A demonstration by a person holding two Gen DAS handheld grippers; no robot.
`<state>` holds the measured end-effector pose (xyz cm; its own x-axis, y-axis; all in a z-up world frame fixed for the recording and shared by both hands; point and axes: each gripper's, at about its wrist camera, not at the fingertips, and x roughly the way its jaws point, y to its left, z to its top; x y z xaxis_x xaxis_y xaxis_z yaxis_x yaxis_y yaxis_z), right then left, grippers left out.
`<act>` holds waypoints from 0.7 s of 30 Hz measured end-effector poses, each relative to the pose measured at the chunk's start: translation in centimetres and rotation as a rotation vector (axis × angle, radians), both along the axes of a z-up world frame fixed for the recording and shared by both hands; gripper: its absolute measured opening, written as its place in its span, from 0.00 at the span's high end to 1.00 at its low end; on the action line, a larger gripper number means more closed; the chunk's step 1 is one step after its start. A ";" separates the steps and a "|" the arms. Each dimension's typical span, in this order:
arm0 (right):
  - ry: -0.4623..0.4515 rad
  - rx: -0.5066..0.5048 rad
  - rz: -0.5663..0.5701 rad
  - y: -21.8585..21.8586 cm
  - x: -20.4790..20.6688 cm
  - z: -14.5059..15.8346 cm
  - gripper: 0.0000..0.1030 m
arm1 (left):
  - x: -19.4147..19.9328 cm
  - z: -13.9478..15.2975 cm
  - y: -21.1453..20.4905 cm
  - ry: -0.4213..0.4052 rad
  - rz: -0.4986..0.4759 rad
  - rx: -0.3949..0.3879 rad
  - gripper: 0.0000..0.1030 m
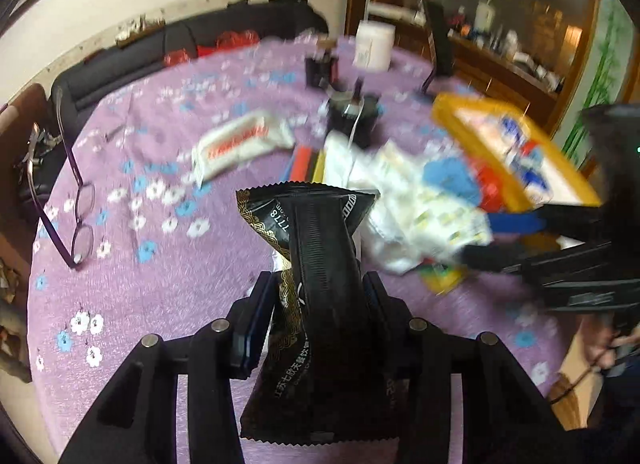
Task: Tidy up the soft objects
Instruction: 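Return the left tool to the pile and grasp the black packet, then grasp the lemon-print tissue pack with right tool while left holds the black packet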
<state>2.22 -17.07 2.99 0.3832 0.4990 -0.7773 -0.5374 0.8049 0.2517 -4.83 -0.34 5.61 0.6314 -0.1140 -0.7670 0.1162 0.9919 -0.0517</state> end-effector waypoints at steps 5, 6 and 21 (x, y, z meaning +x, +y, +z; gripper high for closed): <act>-0.049 -0.063 0.022 1.4 0.2 -0.7 0.34 | 0.5 0.7 -1.4 -0.053 -0.016 -0.016 0.57; -0.063 -0.078 0.023 1.6 0.0 -0.8 0.34 | 0.6 0.6 -1.5 -0.064 -0.008 -0.021 0.57; -0.089 -0.010 0.144 2.5 0.7 2.0 0.28 | 1.9 -0.2 1.5 -0.098 0.063 -0.110 0.57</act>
